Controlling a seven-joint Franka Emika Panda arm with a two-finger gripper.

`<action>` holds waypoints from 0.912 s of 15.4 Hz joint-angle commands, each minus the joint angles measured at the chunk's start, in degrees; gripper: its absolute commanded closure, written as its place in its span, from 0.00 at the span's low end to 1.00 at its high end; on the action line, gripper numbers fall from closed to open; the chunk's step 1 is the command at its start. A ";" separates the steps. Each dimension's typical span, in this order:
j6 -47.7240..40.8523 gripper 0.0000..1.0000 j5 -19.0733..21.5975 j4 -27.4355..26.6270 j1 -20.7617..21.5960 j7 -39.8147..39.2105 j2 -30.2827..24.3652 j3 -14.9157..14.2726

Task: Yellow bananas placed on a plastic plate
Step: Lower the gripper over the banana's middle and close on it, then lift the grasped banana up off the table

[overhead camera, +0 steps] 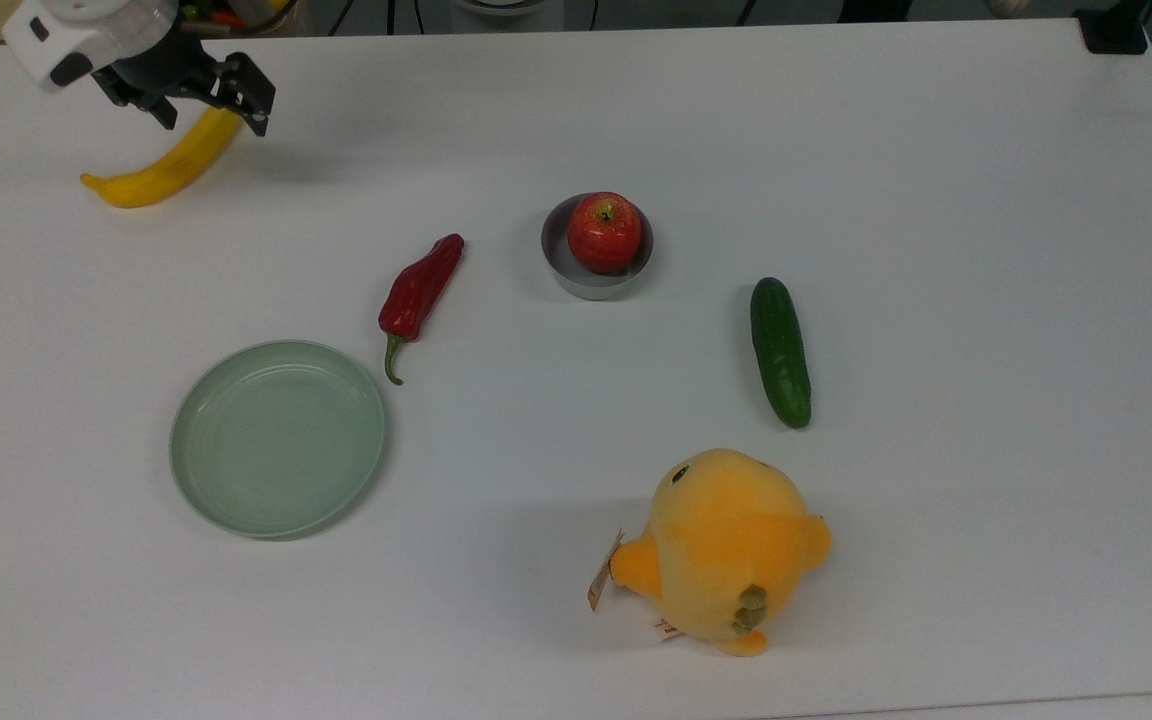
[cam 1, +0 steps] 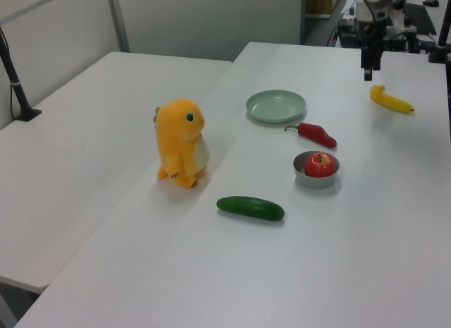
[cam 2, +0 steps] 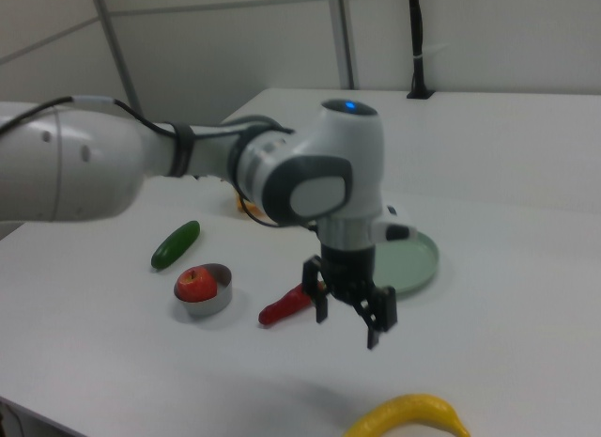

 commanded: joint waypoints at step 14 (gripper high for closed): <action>10.43 0.17 -4.96 -1.90 -5.51 -0.59 8.73 -0.62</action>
